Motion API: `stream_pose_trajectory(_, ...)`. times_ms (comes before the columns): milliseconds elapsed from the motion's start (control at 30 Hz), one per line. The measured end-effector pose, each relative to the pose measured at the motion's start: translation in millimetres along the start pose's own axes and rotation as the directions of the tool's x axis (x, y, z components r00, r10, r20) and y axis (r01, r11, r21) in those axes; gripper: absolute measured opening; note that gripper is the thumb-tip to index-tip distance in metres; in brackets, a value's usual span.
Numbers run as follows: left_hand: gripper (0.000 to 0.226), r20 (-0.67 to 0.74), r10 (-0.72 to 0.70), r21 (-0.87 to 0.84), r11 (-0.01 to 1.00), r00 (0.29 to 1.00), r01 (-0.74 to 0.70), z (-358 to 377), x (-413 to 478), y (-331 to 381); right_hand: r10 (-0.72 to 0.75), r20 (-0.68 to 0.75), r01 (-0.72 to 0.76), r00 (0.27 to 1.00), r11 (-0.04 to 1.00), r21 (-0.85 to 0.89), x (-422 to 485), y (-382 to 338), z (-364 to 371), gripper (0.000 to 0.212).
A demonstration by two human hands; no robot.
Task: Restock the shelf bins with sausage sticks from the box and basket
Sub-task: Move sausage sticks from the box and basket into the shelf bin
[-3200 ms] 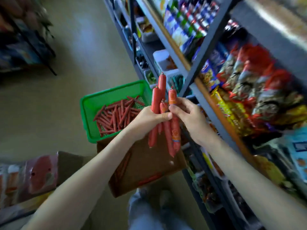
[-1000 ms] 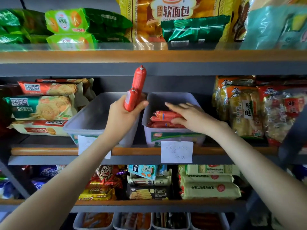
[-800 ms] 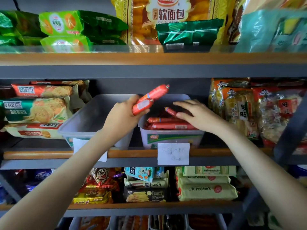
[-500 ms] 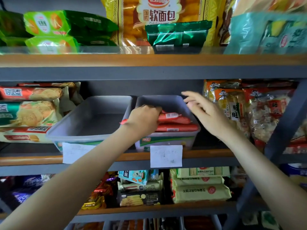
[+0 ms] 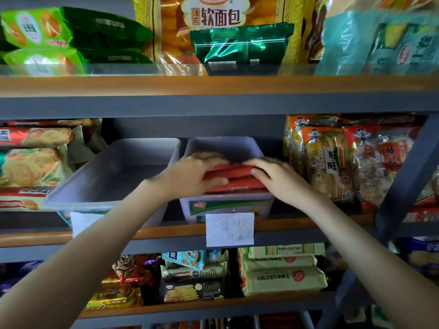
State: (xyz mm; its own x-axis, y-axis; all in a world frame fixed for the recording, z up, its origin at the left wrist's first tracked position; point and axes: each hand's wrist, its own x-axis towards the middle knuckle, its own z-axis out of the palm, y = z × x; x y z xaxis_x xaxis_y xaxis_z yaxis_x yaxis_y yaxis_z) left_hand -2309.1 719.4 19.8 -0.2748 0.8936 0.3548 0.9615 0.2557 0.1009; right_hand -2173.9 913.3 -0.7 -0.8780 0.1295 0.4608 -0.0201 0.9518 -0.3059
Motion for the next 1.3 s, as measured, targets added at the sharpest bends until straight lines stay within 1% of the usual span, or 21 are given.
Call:
stream_pose_trajectory(67, 0.064, 0.201, -0.017, -0.085, 0.996, 0.979, 0.035, 4.7, -8.8, -7.7, 0.015, 0.008, -0.015, 1.000, 0.998, -0.060, 2.0, -3.0, -0.2, 0.038)
stream_pose_trajectory(133, 0.068, 0.319, -0.059, -0.100, 0.990, 0.946, 0.095, 8.8, -10.9, -12.0, -0.027, 0.119, 0.042, 0.993, 0.991, -0.127, 0.6, -8.8, -0.6, 0.047)
stream_pose_trajectory(167, 0.069, 0.337, -0.081, -0.060, 0.992, 0.938, 0.107, 9.0, -9.6, -11.5, -0.032, 0.224, 0.064, 0.974, 0.988, -0.140, -1.0, -12.3, -1.6, 0.053)
stream_pose_trajectory(233, 0.070, 0.361, -0.126, 0.036, 0.992, 0.924, 0.121, 5.0, -3.4, -7.5, 0.038, 0.419, 0.031, 0.907, 0.987, -0.157, -0.9, -17.2, -5.1, 0.060)
stream_pose_trajectory(267, 0.072, 0.369, -0.142, 0.076, 0.990, 0.919, 0.122, 2.1, 0.4, -6.2, 0.079, 0.477, 0.006, 0.875, 0.985, -0.174, 2.7, -16.8, -6.9, 0.062)
stream_pose_trajectory(333, 0.080, 0.384, -0.178, 0.164, 0.979, 0.906, 0.123, -0.5, 9.2, -8.1, 0.142, 0.539, 0.003, 0.830, 0.966, -0.260, 17.4, -13.4, -9.1, 0.071)
stream_pose_trajectory(400, 0.084, 0.331, -0.245, 0.320, 0.938, 0.911, 0.136, 2.6, 19.8, -13.8, 0.185, 0.535, 0.039, 0.824, 0.925, -0.379, 35.3, -6.9, -4.8, 0.086)
stream_pose_trajectory(467, 0.081, 0.202, -0.308, 0.425, 0.883, 0.930, 0.200, 7.6, 28.8, -16.4, 0.165, 0.455, 0.068, 0.875, 0.889, -0.452, 46.3, -2.6, 4.0, 0.095)
stream_pose_trajectory(533, 0.075, 0.120, -0.312, 0.378, 0.893, 0.943, 0.247, 13.8, 32.2, -17.2, 0.135, 0.360, 0.055, 0.923, 0.880, -0.471, 48.8, 1.0, 14.1, 0.094)
stream_pose_trajectory(567, 0.072, 0.124, -0.283, 0.324, 0.918, 0.951, 0.230, 16.6, 31.5, -17.6, 0.128, 0.347, 0.050, 0.929, 0.886, -0.461, 48.7, 3.6, 18.0, 0.092)
stream_pose_trajectory(633, 0.068, 0.210, -0.195, 0.196, 0.968, 0.958, 0.154, 21.7, 25.8, -19.0, 0.105, 0.392, 0.071, 0.914, 0.910, -0.408, 48.2, 8.1, 20.2, 0.087)
stream_pose_trajectory(700, 0.069, 0.274, -0.108, 0.138, 0.988, 0.956, 0.072, 24.5, 19.9, -19.3, 0.089, 0.445, 0.057, 0.891, 0.951, -0.305, 46.6, 8.6, 16.6, 0.088)
stream_pose_trajectory(767, 0.077, 0.255, -0.132, 0.132, 0.986, 0.958, 0.101, 24.6, 18.5, -21.0, 0.118, 0.459, -0.046, 0.881, 0.985, -0.164, 44.6, 5.9, 7.2, 0.095)
stream_pose_trajectory(800, 0.083, 0.238, -0.174, 0.147, 0.979, 0.955, 0.142, 25.2, 18.6, -22.4, 0.134, 0.460, -0.082, 0.878, 0.988, -0.131, 42.1, 5.3, 3.2, 0.093)
stream_pose_trajectory(833, 0.087, 0.224, -0.199, 0.169, 0.972, 0.954, 0.163, 25.9, 19.1, -23.8, 0.147, 0.461, -0.090, 0.875, 0.986, -0.144, 38.6, 4.2, 0.2, 0.085)
stream_pose_trajectory(900, 0.088, 0.219, -0.199, 0.198, 0.968, 0.955, 0.156, 27.4, 19.4, -24.4, 0.128, 0.448, -0.061, 0.885, 0.985, -0.162, 31.4, 2.7, -3.4, 0.066)
stream_pose_trajectory(967, 0.086, 0.222, -0.197, 0.178, 0.971, 0.955, 0.159, 28.5, 18.2, -24.7, 0.111, 0.444, -0.075, 0.889, 0.992, -0.098, 25.5, 0.5, -3.9, 0.055)
stream_pose_trajectory(1033, 0.081, 0.238, -0.197, 0.157, 0.974, 0.951, 0.163, 27.6, 17.5, -23.8, 0.112, 0.425, -0.108, 0.898, 0.994, -0.036, 23.0, -1.7, -5.4, 0.044)
stream_pose_trajectory(1133, 0.064, 0.259, -0.215, 0.204, 0.965, 0.942, 0.165, 22.8, 18.5, -20.1, 0.149, 0.376, -0.168, 0.915, 0.986, 0.016, 21.5, -7.1, -9.0, 0.018)
stream_pose_trajectory(1233, 0.043, 0.212, -0.220, 0.240, 0.956, 0.952, 0.167, 18.4, 20.4, -16.2, 0.225, 0.380, -0.222, 0.897, 0.974, -0.052, 22.5, -12.5, -2.7, 0.041)
stream_pose_trajectory(1300, 0.038, 0.197, -0.184, 0.216, 0.966, 0.963, 0.140, 15.6, 18.8, -13.1, 0.289, 0.389, -0.270, 0.875, 0.957, -0.103, 24.5, -15.6, 2.6, 0.052)
